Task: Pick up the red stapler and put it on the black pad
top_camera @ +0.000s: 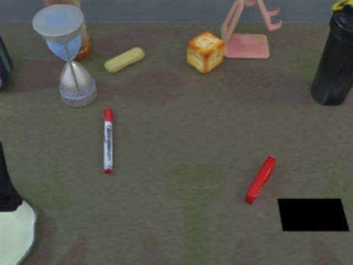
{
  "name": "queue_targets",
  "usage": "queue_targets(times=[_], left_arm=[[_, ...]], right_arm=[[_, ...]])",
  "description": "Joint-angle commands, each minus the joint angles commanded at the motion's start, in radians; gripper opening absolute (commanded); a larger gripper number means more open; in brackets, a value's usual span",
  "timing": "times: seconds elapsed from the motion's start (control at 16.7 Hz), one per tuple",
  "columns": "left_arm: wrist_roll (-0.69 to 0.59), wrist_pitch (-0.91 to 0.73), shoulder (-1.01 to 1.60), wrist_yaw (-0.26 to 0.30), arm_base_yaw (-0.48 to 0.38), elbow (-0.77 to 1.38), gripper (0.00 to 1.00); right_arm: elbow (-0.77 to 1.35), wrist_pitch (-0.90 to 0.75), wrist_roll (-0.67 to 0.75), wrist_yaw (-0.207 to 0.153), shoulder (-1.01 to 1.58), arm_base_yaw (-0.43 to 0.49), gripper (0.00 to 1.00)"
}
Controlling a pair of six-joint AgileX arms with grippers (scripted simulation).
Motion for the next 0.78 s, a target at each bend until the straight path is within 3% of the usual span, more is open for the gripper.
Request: queue_targets(times=[0.36, 0.78], left_arm=[[0.0, 0.0, 0.0, 0.0, 0.0, 0.0, 1.0], [0.0, 0.0, 0.0, 0.0, 0.0, 0.0, 1.0]], right_arm=[[0.103, -0.078, 0.075, -0.002, 0.103, 0.037, 1.0], [0.567, -0.427, 0.397, 0.001, 0.679, 0.189, 1.0]])
